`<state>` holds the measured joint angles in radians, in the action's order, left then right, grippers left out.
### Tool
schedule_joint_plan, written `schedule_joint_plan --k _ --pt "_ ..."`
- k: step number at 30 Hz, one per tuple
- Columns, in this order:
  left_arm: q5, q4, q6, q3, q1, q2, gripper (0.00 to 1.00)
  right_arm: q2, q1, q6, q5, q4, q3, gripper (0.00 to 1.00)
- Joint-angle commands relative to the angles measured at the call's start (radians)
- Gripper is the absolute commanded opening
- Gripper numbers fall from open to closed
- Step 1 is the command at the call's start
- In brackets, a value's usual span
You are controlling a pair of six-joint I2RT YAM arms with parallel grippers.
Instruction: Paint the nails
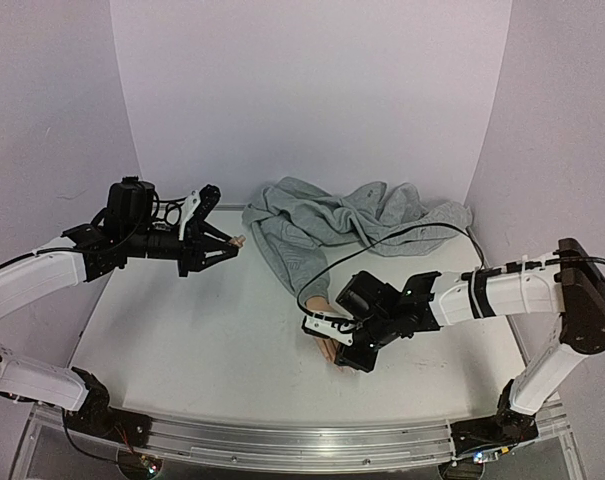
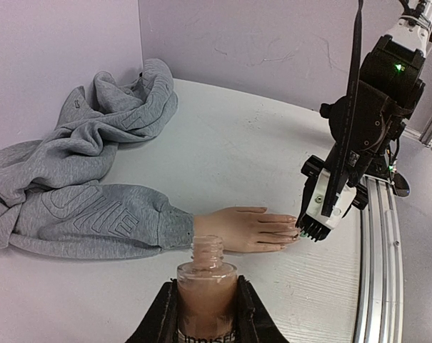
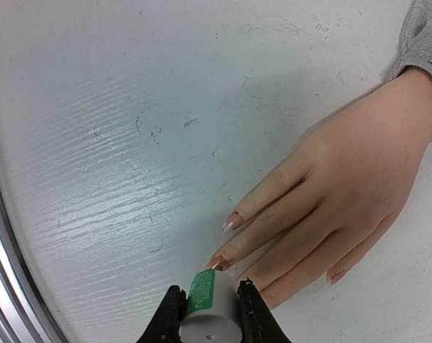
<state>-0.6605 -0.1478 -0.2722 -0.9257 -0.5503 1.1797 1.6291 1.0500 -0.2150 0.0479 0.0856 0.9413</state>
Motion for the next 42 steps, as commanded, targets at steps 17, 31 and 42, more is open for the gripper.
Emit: schedule_joint_plan --k 17,31,42 --pt "-0.015 0.044 -0.001 -0.015 0.006 -0.012 0.0 0.017 0.004 -0.009 -0.018 0.031 0.011 0.0" --pt "-0.015 0.044 0.001 -0.016 0.006 -0.012 0.0 0.04 0.004 -0.011 -0.034 0.03 0.013 0.0" --pt "-0.015 0.044 0.0 -0.017 0.006 -0.01 0.0 0.038 0.004 -0.007 -0.048 0.028 0.011 0.0"
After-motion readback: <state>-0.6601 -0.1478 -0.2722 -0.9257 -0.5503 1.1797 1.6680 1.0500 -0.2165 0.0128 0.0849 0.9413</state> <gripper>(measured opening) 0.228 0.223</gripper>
